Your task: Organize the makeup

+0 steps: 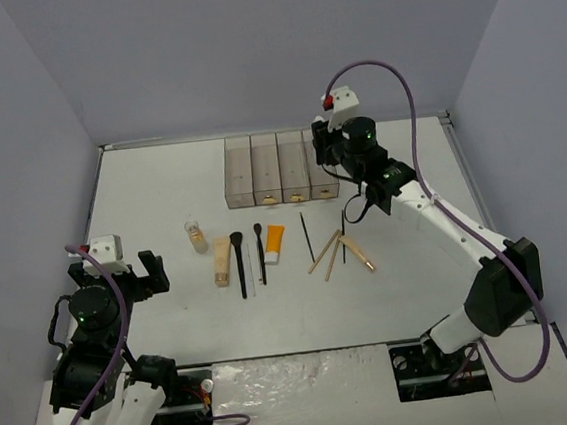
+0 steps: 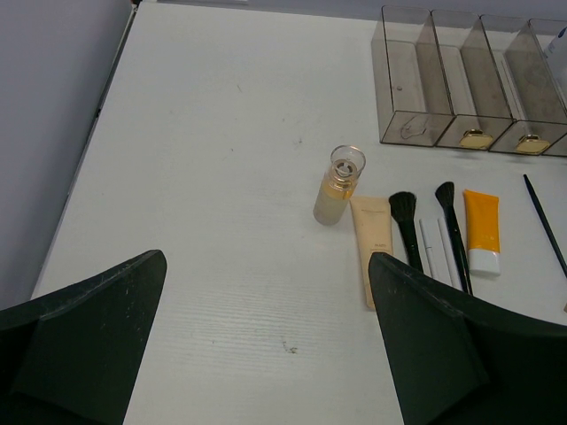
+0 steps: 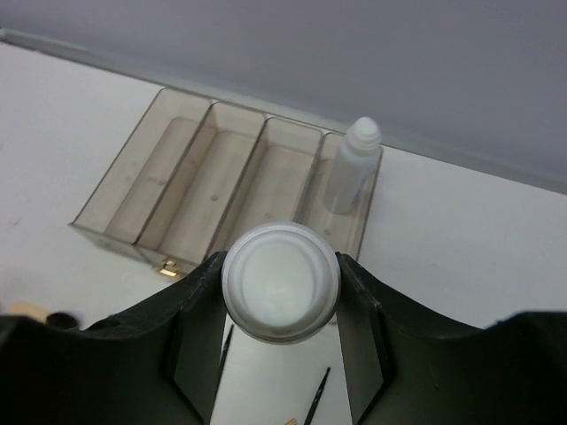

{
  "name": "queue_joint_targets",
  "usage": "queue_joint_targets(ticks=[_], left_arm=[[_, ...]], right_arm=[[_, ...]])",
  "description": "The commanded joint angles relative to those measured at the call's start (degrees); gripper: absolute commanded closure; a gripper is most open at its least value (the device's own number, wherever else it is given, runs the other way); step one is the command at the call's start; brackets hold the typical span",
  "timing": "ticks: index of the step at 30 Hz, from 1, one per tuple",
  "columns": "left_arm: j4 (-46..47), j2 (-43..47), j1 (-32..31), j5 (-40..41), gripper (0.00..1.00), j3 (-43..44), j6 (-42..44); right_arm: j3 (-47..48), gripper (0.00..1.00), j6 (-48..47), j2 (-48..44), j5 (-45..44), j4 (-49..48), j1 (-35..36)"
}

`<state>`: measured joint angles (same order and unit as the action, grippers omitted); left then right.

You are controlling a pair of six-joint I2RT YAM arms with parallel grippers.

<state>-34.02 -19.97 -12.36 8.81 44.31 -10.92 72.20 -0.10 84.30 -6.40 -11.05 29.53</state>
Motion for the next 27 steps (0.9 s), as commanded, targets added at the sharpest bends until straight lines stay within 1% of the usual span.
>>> queue_joint_targets(ticks=[1, 9, 12, 15, 27], left_arm=[[3.52, -1.65, 0.32, -0.37, 0.03, 1.39, -0.07], [3.61, -2.26, 0.23, -0.63, 0.03, 1.48, -0.07], [3.61, -2.35, 0.23, -0.55, 0.03, 1.54, -0.13], [3.56, -2.17, 0.23, -0.37, 0.03, 1.56, -0.16], [3.70, -2.76, 0.23, -0.46, 0.03, 1.56, -0.07]], right_arm=[[6.45, 1.00, -0.52, 6.73, 1.91, -4.33, -3.68], [9.89, 1.00, -0.43, 17.16, 5.58, -10.99, -9.56], [12.70, 1.00, -0.78, 20.70, 5.78, -11.53, -10.08], [15.00, 1.00, -1.09, 23.94, 8.13, -12.01, -10.02], [17.20, 1.00, -0.52, 31.87, 8.17, -15.44, -10.08]])
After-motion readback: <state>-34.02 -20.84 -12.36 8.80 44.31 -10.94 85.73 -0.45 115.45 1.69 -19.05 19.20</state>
